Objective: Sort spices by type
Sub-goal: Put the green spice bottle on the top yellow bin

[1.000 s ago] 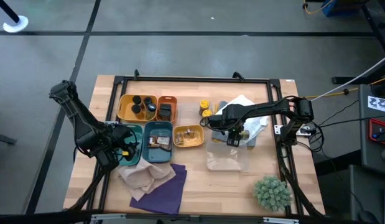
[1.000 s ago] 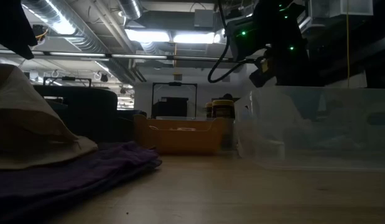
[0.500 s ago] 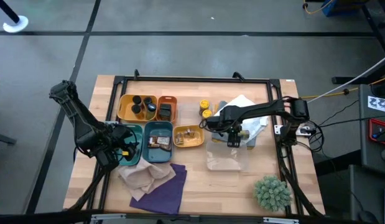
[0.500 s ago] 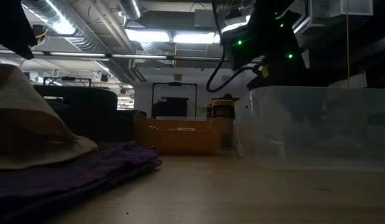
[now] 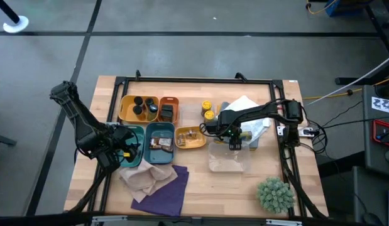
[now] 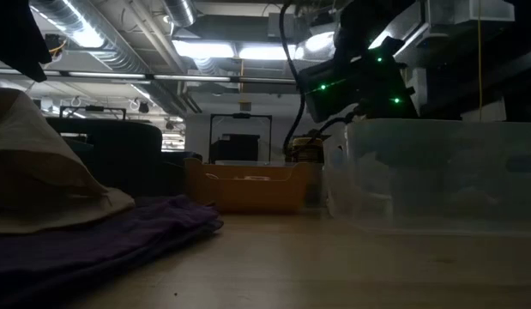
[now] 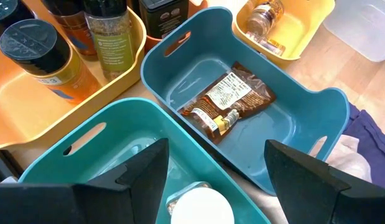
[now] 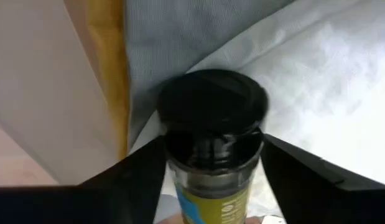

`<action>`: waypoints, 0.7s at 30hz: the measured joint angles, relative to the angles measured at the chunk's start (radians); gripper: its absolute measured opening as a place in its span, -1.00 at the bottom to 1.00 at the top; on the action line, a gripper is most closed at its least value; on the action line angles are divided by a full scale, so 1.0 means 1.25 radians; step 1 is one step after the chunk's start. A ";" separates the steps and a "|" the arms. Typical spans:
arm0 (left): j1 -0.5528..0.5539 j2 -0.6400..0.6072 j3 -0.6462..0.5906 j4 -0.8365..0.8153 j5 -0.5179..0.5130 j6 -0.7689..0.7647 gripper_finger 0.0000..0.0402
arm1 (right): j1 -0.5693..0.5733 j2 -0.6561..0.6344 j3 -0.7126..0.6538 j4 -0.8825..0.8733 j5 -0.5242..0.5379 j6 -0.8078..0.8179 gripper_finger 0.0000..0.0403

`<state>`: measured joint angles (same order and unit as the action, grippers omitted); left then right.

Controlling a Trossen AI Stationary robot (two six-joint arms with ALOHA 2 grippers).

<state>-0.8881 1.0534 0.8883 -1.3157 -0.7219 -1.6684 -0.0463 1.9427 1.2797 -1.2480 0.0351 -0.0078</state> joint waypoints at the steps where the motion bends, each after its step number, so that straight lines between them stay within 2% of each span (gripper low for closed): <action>1: 0.000 0.000 0.000 0.000 0.000 0.000 0.24 | 0.000 0.000 0.000 0.000 0.003 0.000 0.19; 6: 0.000 0.000 0.000 0.000 0.000 0.000 0.24 | 0.000 0.000 0.000 -0.002 0.006 0.000 -0.06; 10: 0.000 0.000 0.000 0.000 0.000 0.000 0.24 | 0.000 0.000 0.000 -0.004 0.006 0.002 -0.05; 16: 0.000 0.000 0.000 0.000 -0.008 0.000 0.24 | 0.000 0.000 0.004 -0.020 0.006 0.002 0.13; 21: 0.000 0.000 0.000 0.000 -0.068 0.003 0.24 | 0.000 0.000 0.056 -0.084 0.007 0.002 0.06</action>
<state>-0.8879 1.0534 0.8883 -1.3155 -0.8068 -1.6641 -0.0463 1.9430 1.3499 -1.3526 0.0437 -0.0051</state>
